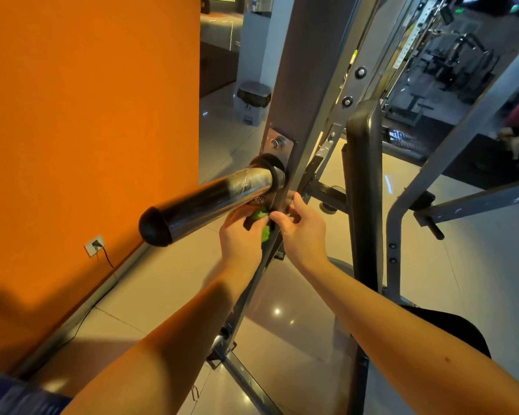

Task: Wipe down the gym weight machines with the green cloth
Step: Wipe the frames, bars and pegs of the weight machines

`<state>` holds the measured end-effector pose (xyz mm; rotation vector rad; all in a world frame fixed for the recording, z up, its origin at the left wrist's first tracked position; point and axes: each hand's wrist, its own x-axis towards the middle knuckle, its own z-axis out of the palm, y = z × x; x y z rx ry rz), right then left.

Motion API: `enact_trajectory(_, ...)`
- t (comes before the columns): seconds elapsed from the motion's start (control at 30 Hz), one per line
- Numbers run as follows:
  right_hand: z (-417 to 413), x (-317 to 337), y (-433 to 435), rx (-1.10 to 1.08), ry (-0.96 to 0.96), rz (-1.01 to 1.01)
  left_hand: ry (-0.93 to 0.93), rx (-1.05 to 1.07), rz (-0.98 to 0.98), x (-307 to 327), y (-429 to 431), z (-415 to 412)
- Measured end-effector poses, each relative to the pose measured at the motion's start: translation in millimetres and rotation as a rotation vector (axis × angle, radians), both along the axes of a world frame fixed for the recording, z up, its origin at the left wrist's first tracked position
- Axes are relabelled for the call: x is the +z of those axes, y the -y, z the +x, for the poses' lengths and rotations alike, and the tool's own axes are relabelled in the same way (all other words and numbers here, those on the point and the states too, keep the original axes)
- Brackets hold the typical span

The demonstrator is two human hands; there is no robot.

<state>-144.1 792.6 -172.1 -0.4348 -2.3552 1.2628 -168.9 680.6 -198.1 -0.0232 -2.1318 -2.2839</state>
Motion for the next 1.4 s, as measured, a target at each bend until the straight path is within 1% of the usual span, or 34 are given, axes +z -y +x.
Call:
enact_trajectory(0.07,0,1,0,-0.004,0.006,-0.012,0.027,0.005,-0.002,-9,3,-2)
enact_trajectory(0.17,3,4,4,-0.034,0.025,-0.04,0.176,0.068,0.083,-31,13,-12)
enact_trajectory(0.3,7,9,6,-0.056,0.039,-0.058,0.276,0.137,0.075,-44,24,-16)
enact_trajectory(0.4,24,-1,4,-0.076,0.079,-0.091,0.278,0.174,0.062,-60,40,-6)
enact_trajectory(0.57,53,-53,-5,-0.001,0.255,-0.19,0.244,0.193,-0.125,-74,57,21)
enact_trajectory(0.67,50,-75,-10,0.045,0.292,-0.206,0.212,0.194,-0.19,-68,53,34)
enact_trajectory(0.73,44,-80,-13,0.052,0.269,-0.229,0.162,0.186,-0.193,-52,45,40)
enact_trajectory(0.8,40,-77,-13,0.052,0.241,-0.244,0.067,0.159,-0.233,-36,32,41)
enact_trajectory(0.9,36,-74,-13,0.042,0.205,-0.276,-0.01,0.093,-0.389,-28,5,23)
enact_trajectory(0.97,34,-79,-12,0.053,0.198,-0.274,-0.074,0.095,-0.513,-39,-6,16)
enact_trajectory(1.0,33,-82,-12,0.057,0.187,-0.277,-0.139,0.084,-0.559,-46,-7,15)
enact_trajectory(1.07,30,-90,-9,0.045,0.154,-0.288,-0.328,0.004,-0.634,-60,-4,16)
enact_trajectory(1.13,27,-92,-5,0.045,0.113,-0.3,-0.418,-0.056,-0.674,-69,3,13)
enact_trajectory(1.17,26,-92,-2,0.046,0.096,-0.303,-0.392,-0.054,-0.671,-71,4,8)
enact_trajectory(1.2,23,-93,0,0.039,0.079,-0.31,-0.324,-0.023,-0.646,-70,5,0)
enact_trajectory(1.27,17,-96,3,0.017,0.05,-0.305,-0.065,0.073,-0.571,-66,9,-23)
enact_trajectory(1.3,14,-98,4,0.0,0.051,-0.298,0.014,0.105,-0.547,-64,14,-36)
enact_trajectory(1.33,12,-100,5,-0.018,0.048,-0.297,0.015,0.127,-0.535,-65,21,-50)
enact_trajectory(1.4,11,-111,3,-0.049,0.046,-0.29,-0.086,0.181,-0.475,-73,36,-69)
